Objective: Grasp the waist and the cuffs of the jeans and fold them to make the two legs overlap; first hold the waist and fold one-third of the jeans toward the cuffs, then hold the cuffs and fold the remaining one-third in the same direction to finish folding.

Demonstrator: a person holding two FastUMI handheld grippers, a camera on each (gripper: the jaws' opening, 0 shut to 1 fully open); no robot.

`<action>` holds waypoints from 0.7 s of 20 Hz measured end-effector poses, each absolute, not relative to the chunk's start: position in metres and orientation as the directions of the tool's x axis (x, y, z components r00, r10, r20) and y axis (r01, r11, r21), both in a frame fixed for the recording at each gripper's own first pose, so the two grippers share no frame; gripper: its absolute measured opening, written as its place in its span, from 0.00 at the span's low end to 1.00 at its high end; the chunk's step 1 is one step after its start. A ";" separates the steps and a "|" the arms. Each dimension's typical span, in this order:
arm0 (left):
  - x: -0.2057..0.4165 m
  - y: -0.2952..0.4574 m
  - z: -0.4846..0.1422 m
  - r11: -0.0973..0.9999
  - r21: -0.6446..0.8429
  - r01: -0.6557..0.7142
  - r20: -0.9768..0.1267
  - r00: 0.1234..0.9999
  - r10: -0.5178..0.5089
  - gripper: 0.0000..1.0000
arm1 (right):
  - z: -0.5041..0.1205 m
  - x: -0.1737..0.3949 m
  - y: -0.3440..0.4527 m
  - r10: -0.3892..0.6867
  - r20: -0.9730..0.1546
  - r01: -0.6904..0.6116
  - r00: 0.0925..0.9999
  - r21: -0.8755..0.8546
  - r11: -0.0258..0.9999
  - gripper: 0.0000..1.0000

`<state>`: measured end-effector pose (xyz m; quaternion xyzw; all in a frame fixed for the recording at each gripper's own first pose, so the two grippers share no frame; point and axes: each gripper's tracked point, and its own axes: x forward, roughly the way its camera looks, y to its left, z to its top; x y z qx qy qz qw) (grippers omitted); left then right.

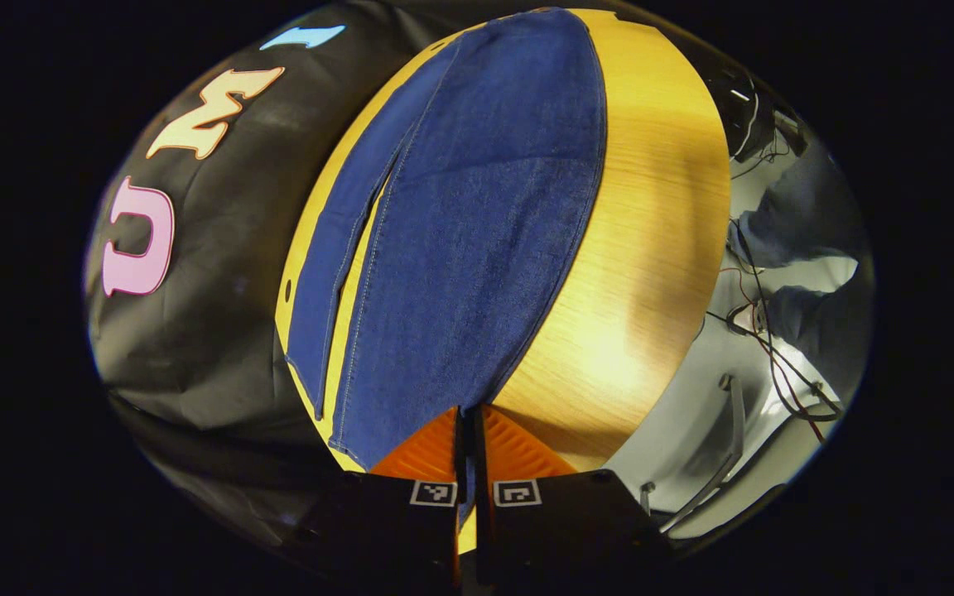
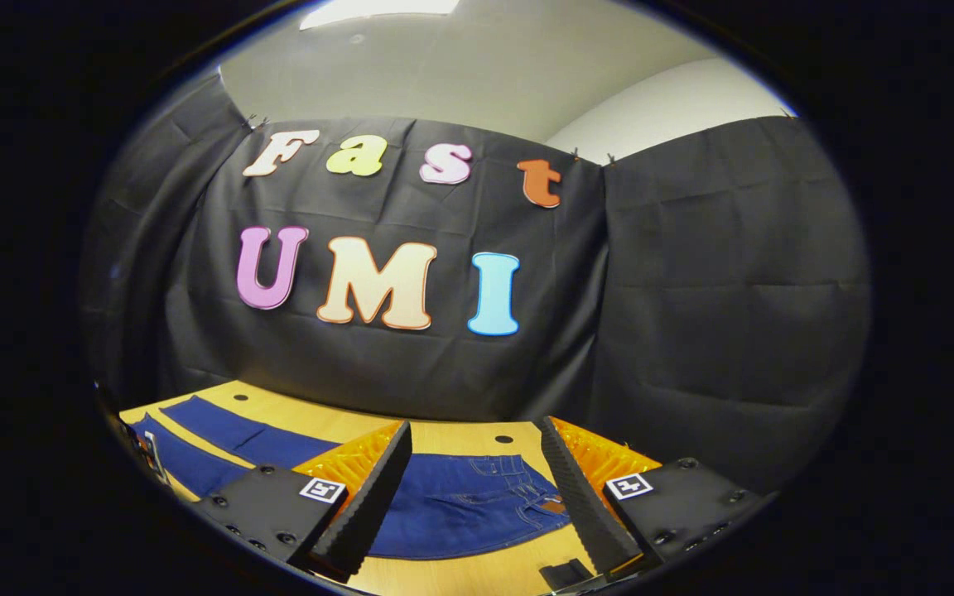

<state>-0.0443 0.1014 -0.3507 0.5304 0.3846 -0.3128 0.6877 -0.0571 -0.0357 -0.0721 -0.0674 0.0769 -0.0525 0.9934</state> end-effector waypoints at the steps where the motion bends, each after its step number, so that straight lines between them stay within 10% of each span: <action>1: -0.046 0.103 -0.348 0.267 0.485 0.833 -0.863 0.506 -0.012 0.00 | -0.077 -0.054 -0.041 -0.112 -0.148 0.086 0.983 -0.173 0.981 0.96; 14: -0.047 0.100 -0.348 0.310 0.461 0.832 -0.877 0.480 0.017 0.00 | -0.240 -0.037 -0.089 -0.008 -0.459 -0.288 0.889 -0.571 0.769 0.99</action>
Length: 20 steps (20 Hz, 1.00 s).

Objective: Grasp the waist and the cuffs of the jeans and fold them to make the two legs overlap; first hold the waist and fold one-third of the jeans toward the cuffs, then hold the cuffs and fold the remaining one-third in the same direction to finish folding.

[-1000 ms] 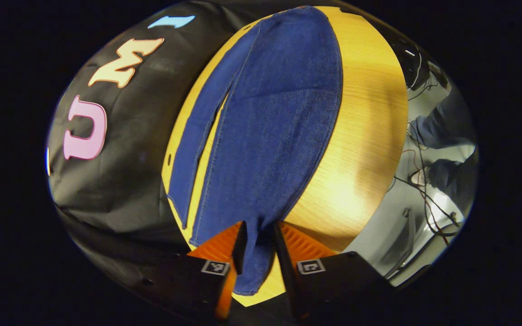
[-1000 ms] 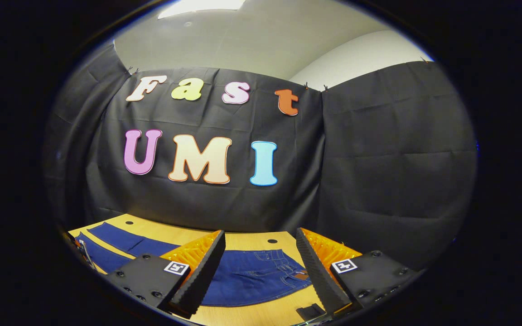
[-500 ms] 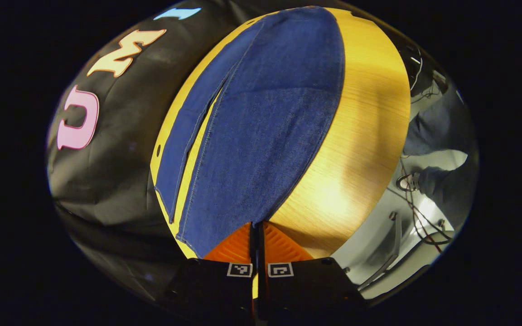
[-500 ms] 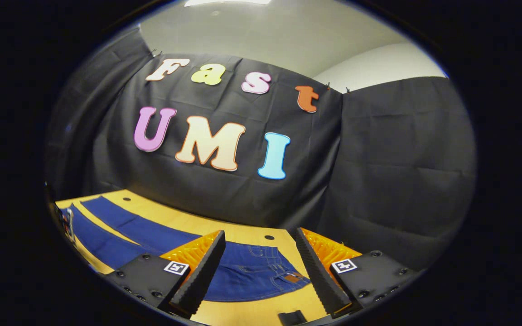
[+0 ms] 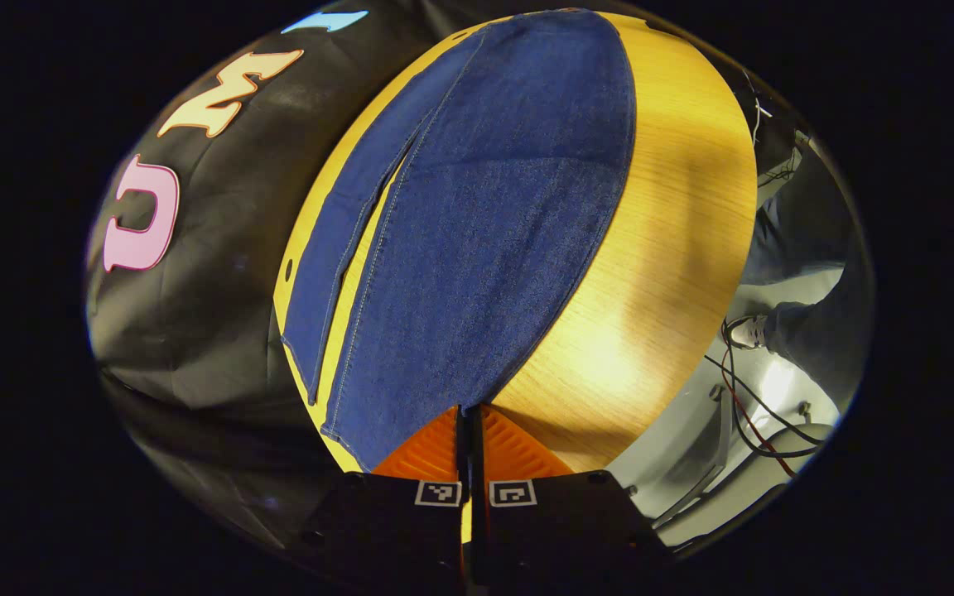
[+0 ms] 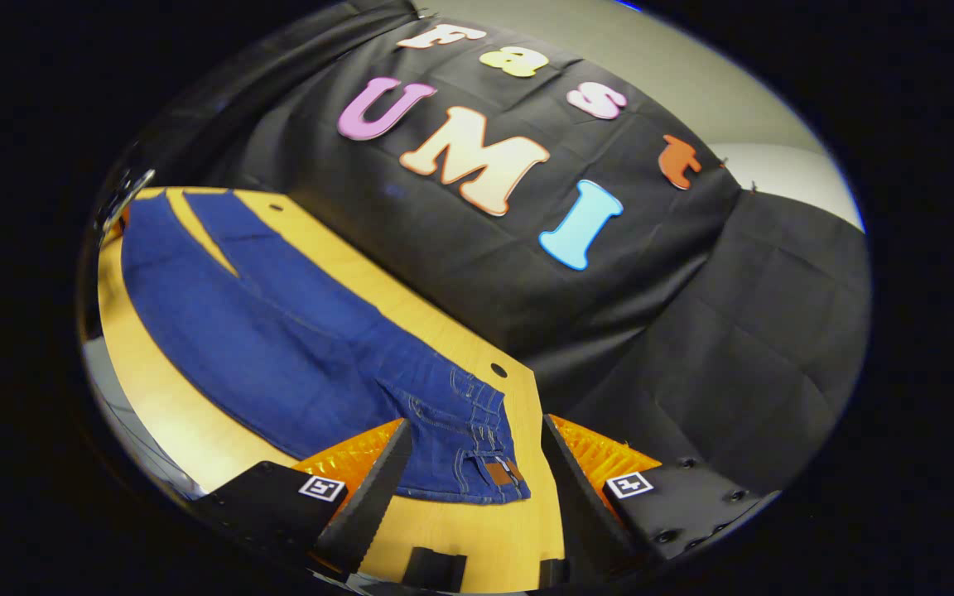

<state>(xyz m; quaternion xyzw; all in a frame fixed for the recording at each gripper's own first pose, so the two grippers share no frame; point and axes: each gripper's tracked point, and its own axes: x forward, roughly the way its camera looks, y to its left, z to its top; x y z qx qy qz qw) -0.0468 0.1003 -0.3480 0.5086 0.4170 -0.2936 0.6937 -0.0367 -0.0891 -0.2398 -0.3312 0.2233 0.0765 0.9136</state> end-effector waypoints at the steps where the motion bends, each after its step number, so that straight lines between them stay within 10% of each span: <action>1: -0.047 0.100 -0.348 0.313 0.455 0.833 -0.880 0.474 0.019 0.00 | -0.256 -0.038 -0.088 0.002 -0.491 -0.332 0.871 -0.585 0.740 0.98; 15: -0.047 0.100 -0.349 0.310 0.454 0.835 -0.886 0.459 0.061 0.00 | -0.374 -0.048 -0.096 0.029 -0.740 -0.710 0.673 -0.634 0.307 1.00; 20: -0.047 0.100 -0.350 0.308 0.452 0.837 -0.888 0.455 0.065 0.00 | -0.384 -0.023 -0.097 -0.015 -0.721 -0.697 0.693 -0.676 0.240 0.82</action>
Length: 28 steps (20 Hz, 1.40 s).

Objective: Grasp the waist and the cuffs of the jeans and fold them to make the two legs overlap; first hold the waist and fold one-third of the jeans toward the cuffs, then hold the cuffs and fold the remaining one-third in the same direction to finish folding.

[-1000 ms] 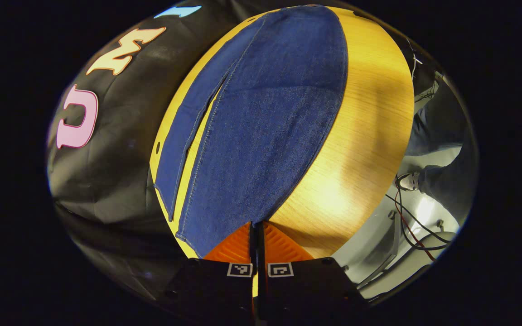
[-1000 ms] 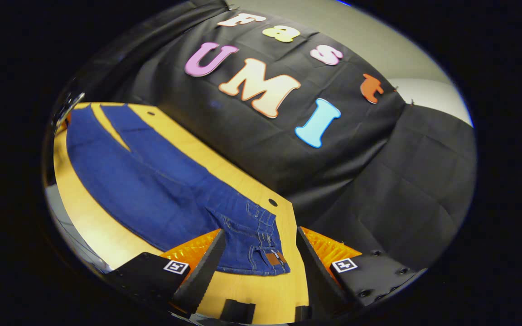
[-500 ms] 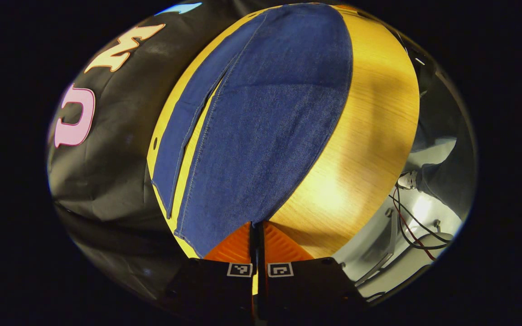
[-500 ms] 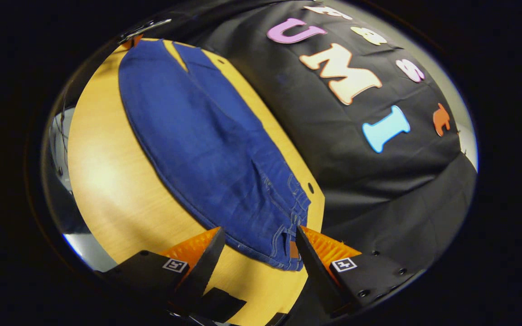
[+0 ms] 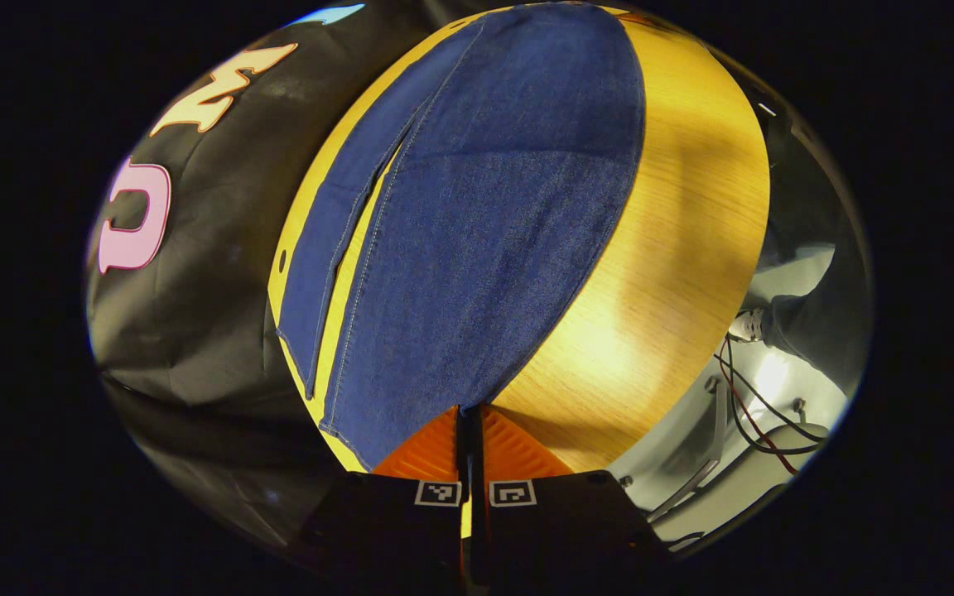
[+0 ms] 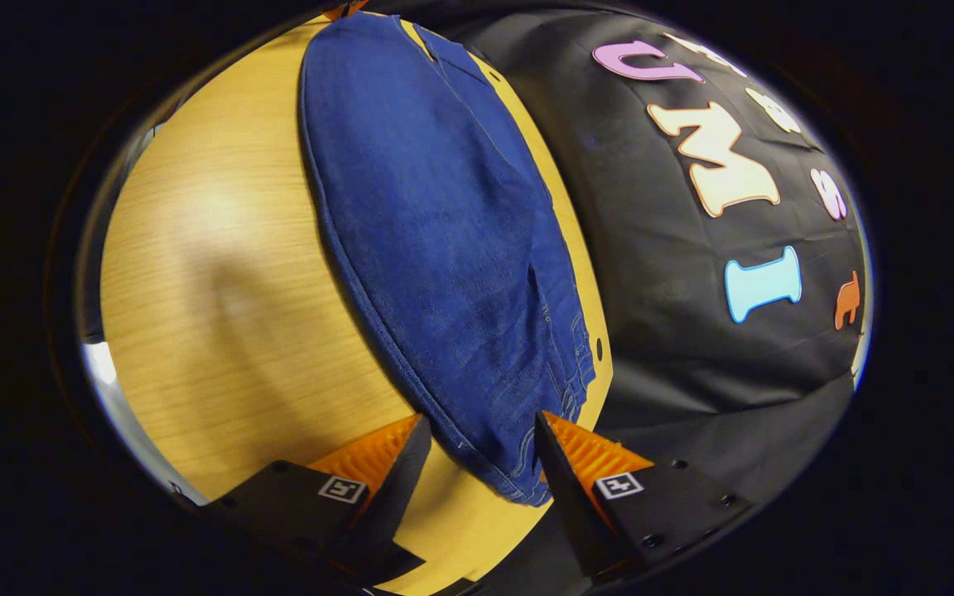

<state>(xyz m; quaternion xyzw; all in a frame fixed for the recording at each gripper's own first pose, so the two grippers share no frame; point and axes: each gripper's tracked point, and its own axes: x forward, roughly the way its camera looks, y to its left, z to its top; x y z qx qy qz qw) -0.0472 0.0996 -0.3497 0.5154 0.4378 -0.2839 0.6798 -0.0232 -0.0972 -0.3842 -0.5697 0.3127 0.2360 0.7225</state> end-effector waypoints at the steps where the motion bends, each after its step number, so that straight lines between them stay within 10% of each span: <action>1: -0.047 0.099 -0.349 0.309 0.451 0.837 -0.888 0.454 0.066 0.00 | -0.388 -0.022 -0.099 -0.020 -0.728 -0.703 0.685 -0.668 0.244 0.80; 2: -0.048 0.099 -0.350 0.309 0.451 0.838 -0.889 0.454 0.067 0.00 | -0.392 -0.024 -0.098 -0.026 -0.742 -0.714 0.670 -0.654 0.249 0.79; 7: -0.047 0.099 -0.351 0.312 0.447 0.838 -0.890 0.450 0.065 0.00 | -0.404 -0.023 -0.094 -0.032 -0.751 -0.726 0.660 -0.647 0.233 0.02; 13: -0.031 0.095 -0.339 0.477 0.409 0.778 -0.895 0.443 0.044 0.00 | -0.375 0.000 -0.093 -0.058 -0.743 -0.624 0.667 -0.600 0.501 0.02; 28: 0.163 0.088 -0.257 0.668 0.519 0.533 -0.785 0.607 0.126 0.00 | -0.294 0.169 -0.061 -0.051 -0.567 -0.350 0.822 -0.574 0.741 0.02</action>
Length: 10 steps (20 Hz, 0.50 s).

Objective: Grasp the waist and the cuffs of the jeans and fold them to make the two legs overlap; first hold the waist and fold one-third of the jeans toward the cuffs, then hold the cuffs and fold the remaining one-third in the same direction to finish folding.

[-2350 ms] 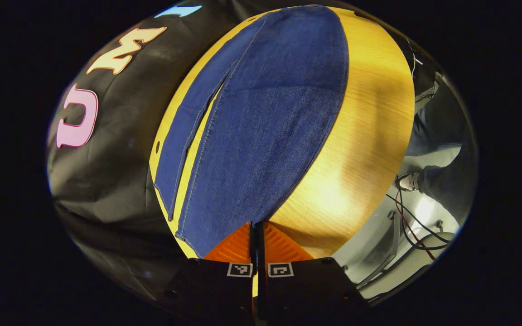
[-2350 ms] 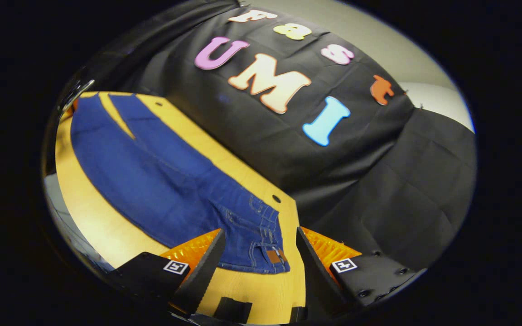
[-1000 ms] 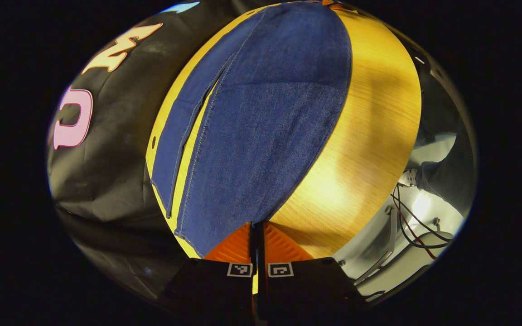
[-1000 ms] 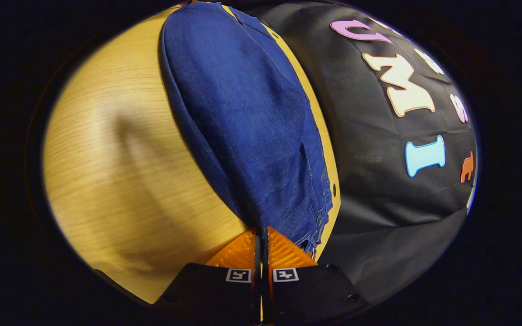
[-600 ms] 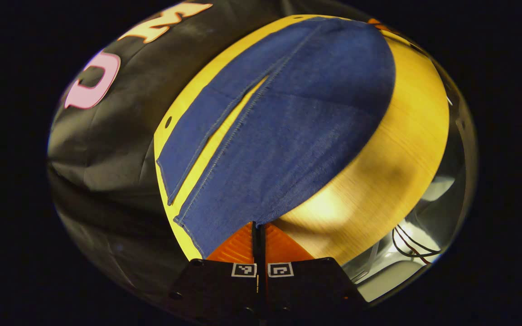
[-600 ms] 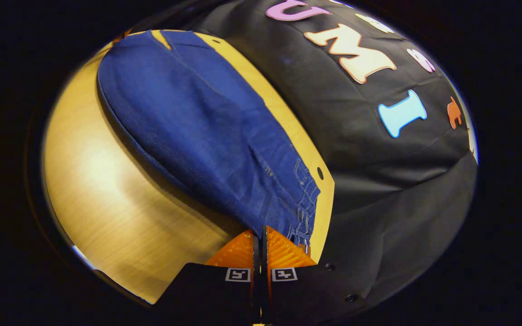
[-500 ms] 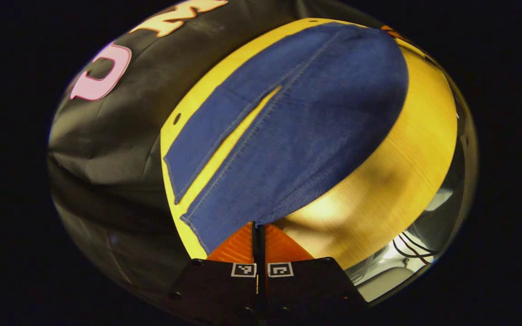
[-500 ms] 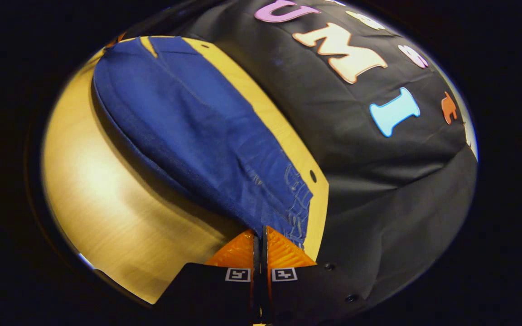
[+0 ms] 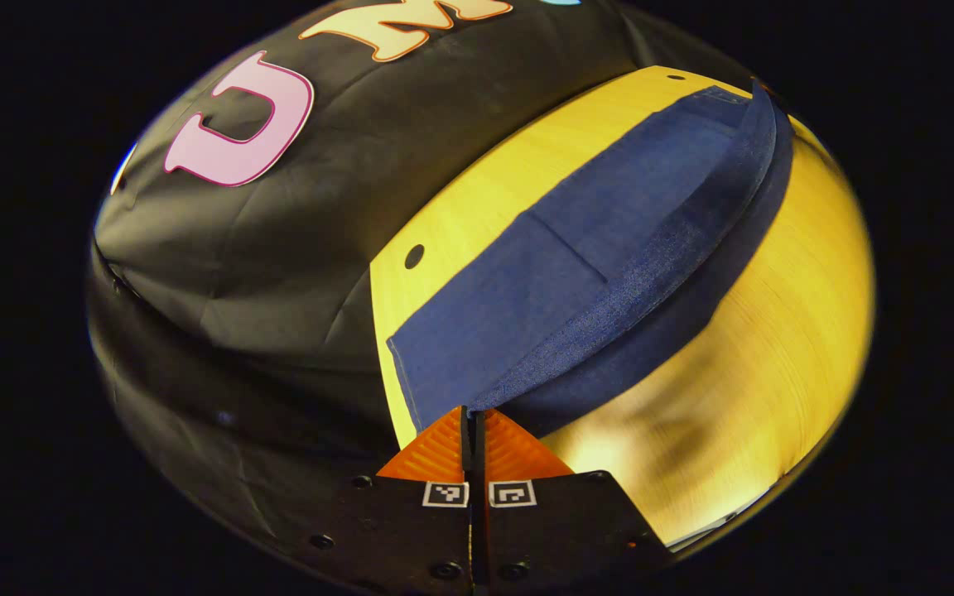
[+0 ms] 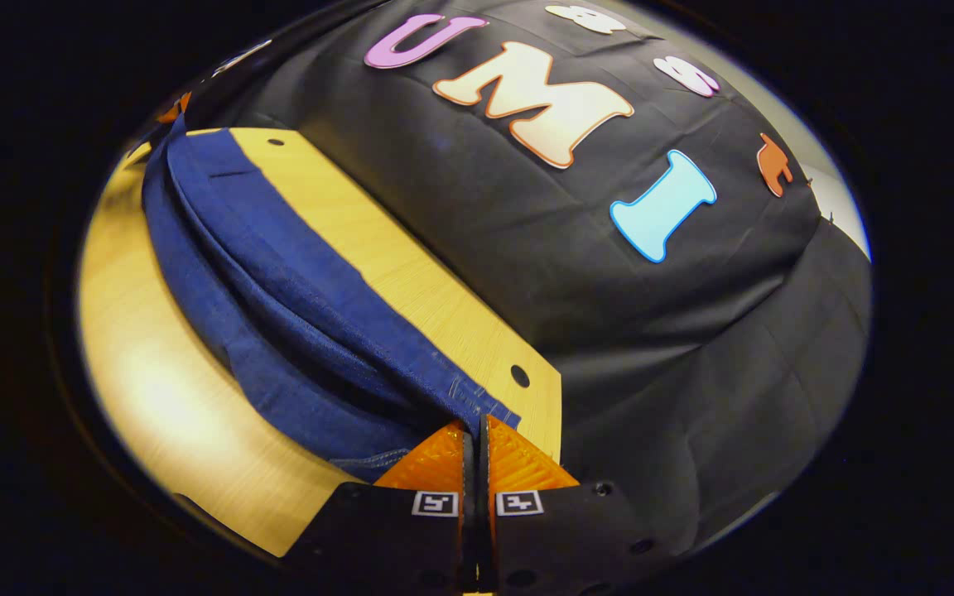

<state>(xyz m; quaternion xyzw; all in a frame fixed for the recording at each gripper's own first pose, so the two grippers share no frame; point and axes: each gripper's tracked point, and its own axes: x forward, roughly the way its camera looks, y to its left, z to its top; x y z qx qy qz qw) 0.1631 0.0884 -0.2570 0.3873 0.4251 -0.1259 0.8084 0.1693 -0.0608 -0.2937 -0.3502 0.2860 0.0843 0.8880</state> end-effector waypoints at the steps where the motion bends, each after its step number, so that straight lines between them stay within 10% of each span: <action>1: 0.174 0.088 -0.259 0.675 0.519 0.524 -0.783 0.609 0.129 0.00 | -0.296 0.185 -0.058 -0.052 -0.556 -0.328 0.829 -0.560 0.761 0.02; 10: 0.269 0.073 -0.308 0.778 0.474 0.412 -0.782 0.603 0.158 0.00 | -0.367 0.278 -0.039 -0.042 -0.598 -0.315 0.800 -0.479 0.819 0.02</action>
